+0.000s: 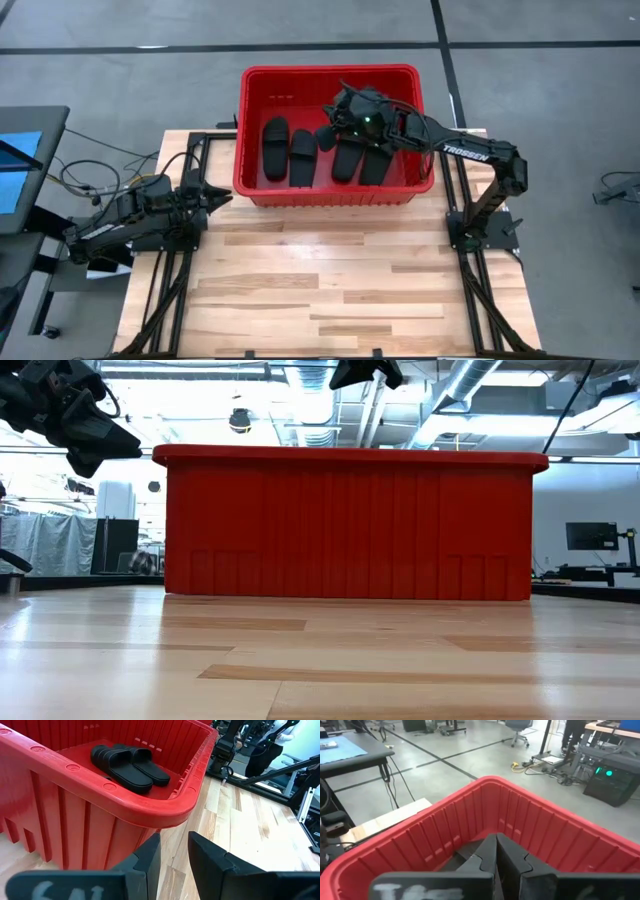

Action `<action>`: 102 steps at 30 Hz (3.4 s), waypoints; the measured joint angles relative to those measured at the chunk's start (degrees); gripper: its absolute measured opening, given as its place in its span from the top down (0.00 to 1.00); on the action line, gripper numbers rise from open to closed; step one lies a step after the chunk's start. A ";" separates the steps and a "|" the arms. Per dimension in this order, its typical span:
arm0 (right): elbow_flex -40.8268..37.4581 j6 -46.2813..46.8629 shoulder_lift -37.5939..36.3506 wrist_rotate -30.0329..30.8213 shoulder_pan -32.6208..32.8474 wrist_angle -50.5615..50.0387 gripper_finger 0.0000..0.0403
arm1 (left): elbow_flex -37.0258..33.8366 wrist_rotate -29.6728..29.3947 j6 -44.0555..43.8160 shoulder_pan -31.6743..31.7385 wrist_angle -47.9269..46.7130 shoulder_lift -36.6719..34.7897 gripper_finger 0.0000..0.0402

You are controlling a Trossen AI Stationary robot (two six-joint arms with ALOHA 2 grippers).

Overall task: Pick and place slides into bin
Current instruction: Adjust the slippers in the red bin

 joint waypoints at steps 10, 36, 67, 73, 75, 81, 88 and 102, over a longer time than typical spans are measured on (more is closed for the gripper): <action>0.11 -0.88 0.03 -6.13 -4.23 1.59 1.00 | 0.00 -0.01 0.01 0.01 0.00 -0.01 0.78; 32.76 -11.00 25.19 -15.64 -17.61 -33.99 1.00 | 0.00 0.01 0.01 0.00 -0.01 -0.01 0.78; 32.87 -22.47 45.82 -25.25 -19.19 -46.42 1.00 | -0.02 0.01 0.01 0.01 -0.02 -0.02 0.78; 32.87 -23.00 45.75 -21.72 -19.54 -52.11 1.00 | -0.02 0.01 0.01 0.01 0.00 -0.02 0.78; 32.88 -22.34 45.45 -21.50 -19.52 -54.39 1.00 | -0.02 0.01 0.01 0.01 -0.01 -0.02 0.78; 32.87 -21.94 45.38 -18.51 -18.99 -62.13 1.00 | 0.00 0.01 0.01 0.01 -0.01 -0.02 0.78; 32.87 -21.92 45.38 -17.03 -17.78 -62.72 1.00 | -0.02 0.00 0.01 -0.01 0.00 -0.02 0.78; 32.87 -21.90 45.35 -8.42 -17.66 -62.73 1.00 | -0.01 0.00 0.01 0.01 -0.02 -0.02 0.78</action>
